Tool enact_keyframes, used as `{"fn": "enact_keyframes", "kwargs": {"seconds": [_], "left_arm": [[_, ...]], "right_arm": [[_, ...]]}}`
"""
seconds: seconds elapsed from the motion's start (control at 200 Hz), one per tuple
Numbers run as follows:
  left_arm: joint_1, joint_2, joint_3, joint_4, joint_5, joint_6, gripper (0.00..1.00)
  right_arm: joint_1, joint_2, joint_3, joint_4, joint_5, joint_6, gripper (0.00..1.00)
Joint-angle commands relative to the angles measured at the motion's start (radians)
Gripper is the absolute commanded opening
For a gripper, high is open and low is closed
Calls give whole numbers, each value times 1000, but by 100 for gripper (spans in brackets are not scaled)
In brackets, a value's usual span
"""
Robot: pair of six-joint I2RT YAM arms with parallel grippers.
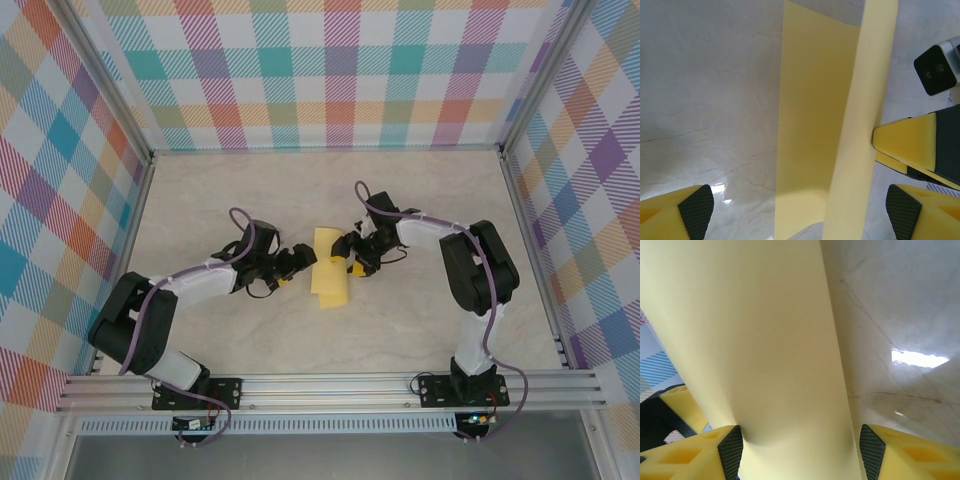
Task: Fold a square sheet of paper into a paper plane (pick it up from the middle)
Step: First fold in half a square sheet of paper at the center of the table.
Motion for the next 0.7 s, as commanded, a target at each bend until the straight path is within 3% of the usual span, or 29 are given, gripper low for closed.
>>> {"fn": "enact_keyframes", "kwargs": {"seconds": [0.0,0.125,0.46,0.695], "left_arm": [[-22,46,35,42,34,-12,90],[-43,90,48,88,53,-37,81],[-71,131,45,116,67,-45,42],[-72,140,48,90,56,-33,28]], "right_arm": [[-7,-14,-16,5,-61,-24,65],[-7,-13,-17,0,-75,-44,65],[-9,27,29,-63,-92,-103,66],[-8,62,48,-36,-151,-115,68]]}}
